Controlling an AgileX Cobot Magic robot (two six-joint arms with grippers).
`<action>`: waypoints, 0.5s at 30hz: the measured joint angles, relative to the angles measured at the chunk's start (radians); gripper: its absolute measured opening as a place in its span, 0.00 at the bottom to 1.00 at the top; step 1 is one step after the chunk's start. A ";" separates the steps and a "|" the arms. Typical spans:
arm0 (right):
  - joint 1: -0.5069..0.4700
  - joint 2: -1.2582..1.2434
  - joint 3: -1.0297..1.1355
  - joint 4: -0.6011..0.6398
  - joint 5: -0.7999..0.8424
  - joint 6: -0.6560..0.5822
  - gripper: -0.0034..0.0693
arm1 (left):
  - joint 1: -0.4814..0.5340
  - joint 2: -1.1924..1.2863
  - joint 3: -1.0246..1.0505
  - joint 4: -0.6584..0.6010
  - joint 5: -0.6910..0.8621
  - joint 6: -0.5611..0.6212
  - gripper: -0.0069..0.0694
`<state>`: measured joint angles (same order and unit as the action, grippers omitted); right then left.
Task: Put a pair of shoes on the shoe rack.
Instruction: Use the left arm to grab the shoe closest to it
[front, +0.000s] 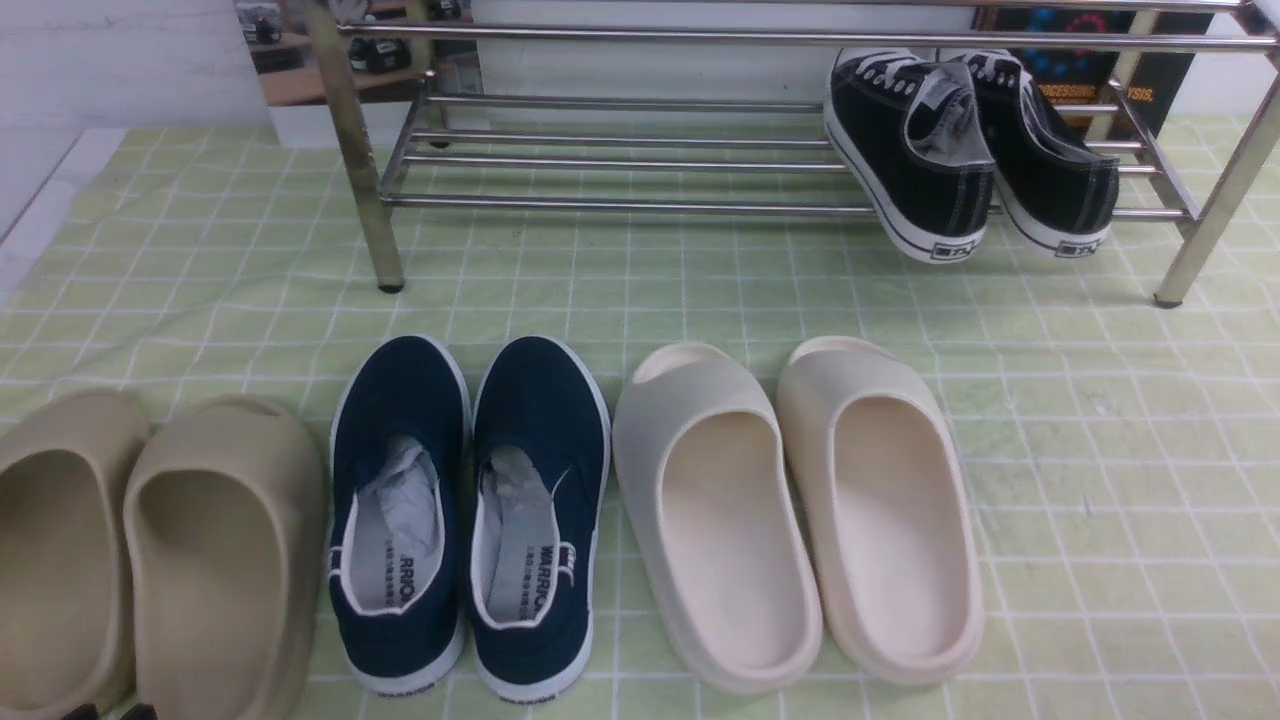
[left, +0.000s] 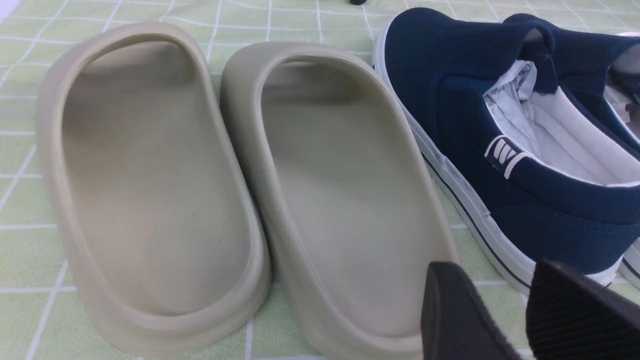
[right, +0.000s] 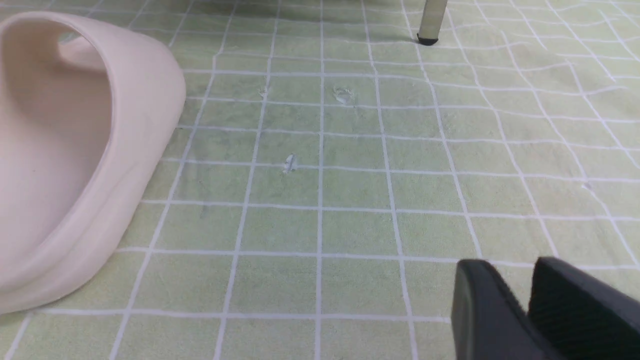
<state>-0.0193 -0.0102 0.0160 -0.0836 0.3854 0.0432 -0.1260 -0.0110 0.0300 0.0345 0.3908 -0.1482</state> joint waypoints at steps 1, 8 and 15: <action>0.000 0.000 0.000 0.000 0.000 0.000 0.11 | 0.000 0.000 0.000 0.000 0.000 0.000 0.40; 0.000 0.000 0.000 0.000 0.000 0.001 0.05 | 0.000 0.000 0.000 0.000 0.000 0.000 0.40; 0.000 0.000 0.000 0.000 0.000 0.001 0.04 | 0.000 0.000 0.000 0.000 0.000 0.000 0.40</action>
<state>-0.0193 -0.0102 0.0160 -0.0836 0.3854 0.0441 -0.1260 -0.0110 0.0300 0.0345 0.3908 -0.1482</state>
